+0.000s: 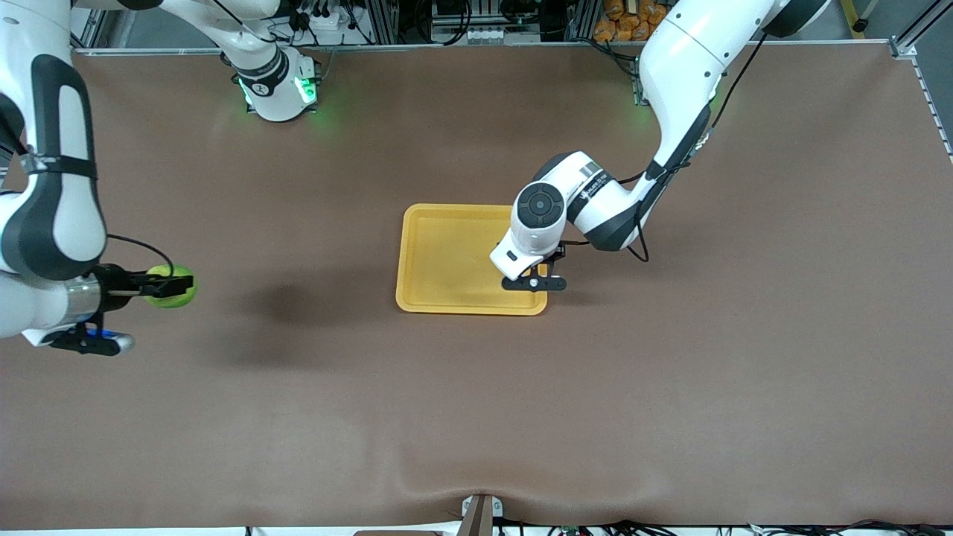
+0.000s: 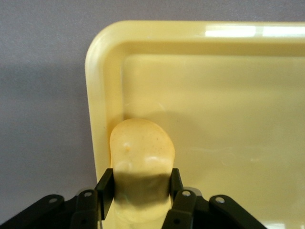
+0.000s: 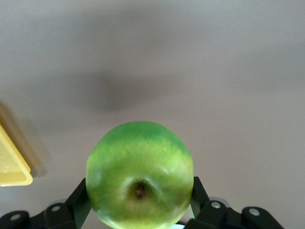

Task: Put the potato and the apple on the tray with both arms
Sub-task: 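Release the potato on the tray while the right gripper lifts the apple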

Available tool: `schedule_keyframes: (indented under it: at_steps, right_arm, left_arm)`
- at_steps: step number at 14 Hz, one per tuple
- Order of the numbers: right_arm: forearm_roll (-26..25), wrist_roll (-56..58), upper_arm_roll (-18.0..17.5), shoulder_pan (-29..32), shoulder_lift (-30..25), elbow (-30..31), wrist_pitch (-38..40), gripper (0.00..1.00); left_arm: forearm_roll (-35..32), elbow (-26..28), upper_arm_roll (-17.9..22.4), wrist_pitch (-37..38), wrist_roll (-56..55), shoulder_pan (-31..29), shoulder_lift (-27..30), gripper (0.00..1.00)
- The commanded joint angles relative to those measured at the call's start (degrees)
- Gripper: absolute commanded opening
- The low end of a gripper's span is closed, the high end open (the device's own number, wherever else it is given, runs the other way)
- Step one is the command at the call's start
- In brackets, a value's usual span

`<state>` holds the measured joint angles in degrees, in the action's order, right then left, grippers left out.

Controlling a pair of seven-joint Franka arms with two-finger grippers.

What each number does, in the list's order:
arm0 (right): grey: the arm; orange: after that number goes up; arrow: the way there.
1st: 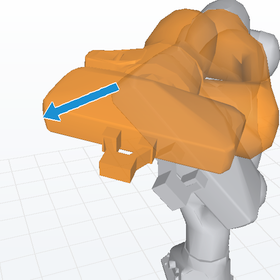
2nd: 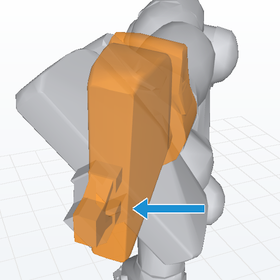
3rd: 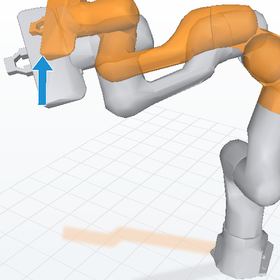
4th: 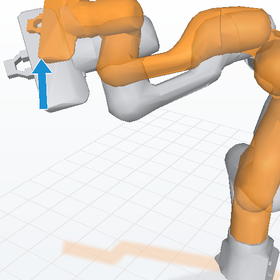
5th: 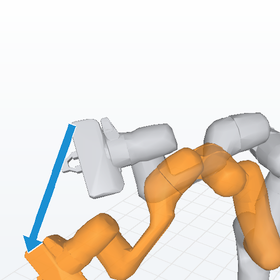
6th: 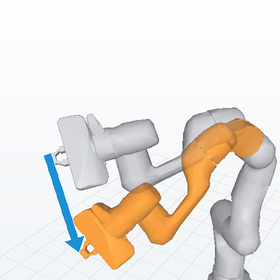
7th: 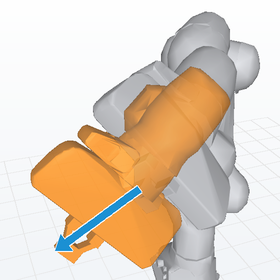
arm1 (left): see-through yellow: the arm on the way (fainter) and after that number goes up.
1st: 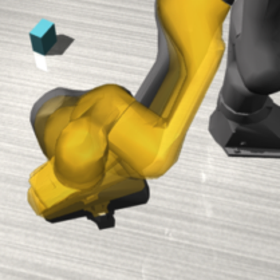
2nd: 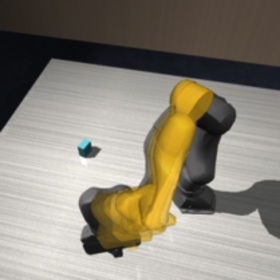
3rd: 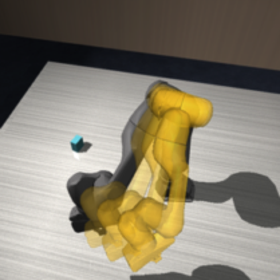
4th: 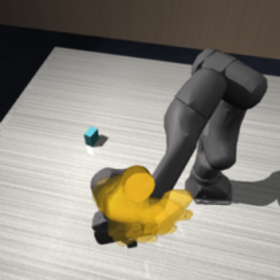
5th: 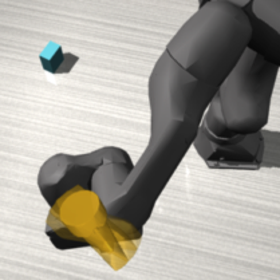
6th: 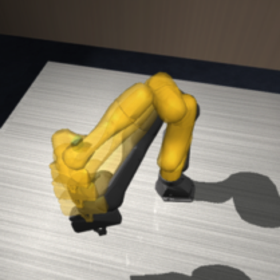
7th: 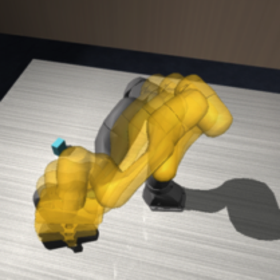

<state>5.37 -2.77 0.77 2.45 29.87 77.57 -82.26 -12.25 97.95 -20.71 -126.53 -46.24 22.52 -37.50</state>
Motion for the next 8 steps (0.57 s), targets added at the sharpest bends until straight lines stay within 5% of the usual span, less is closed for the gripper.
schedule_keyframes:
  at_steps: [1,8]
  right_arm:
    - [0.0,-3.9,0.1,-2.8,-3.1,2.9,0.3,0.00]
    - [1.8,-8.8,0.0,-8.7,-5.5,6.8,-2.6,0.00]
  left_arm:
    - [-1.5,-1.9,0.5,1.2,-1.9,0.9,-1.0,1.00]
    - [-1.6,-3.7,0.6,5.6,-1.7,-0.2,3.8,1.00]
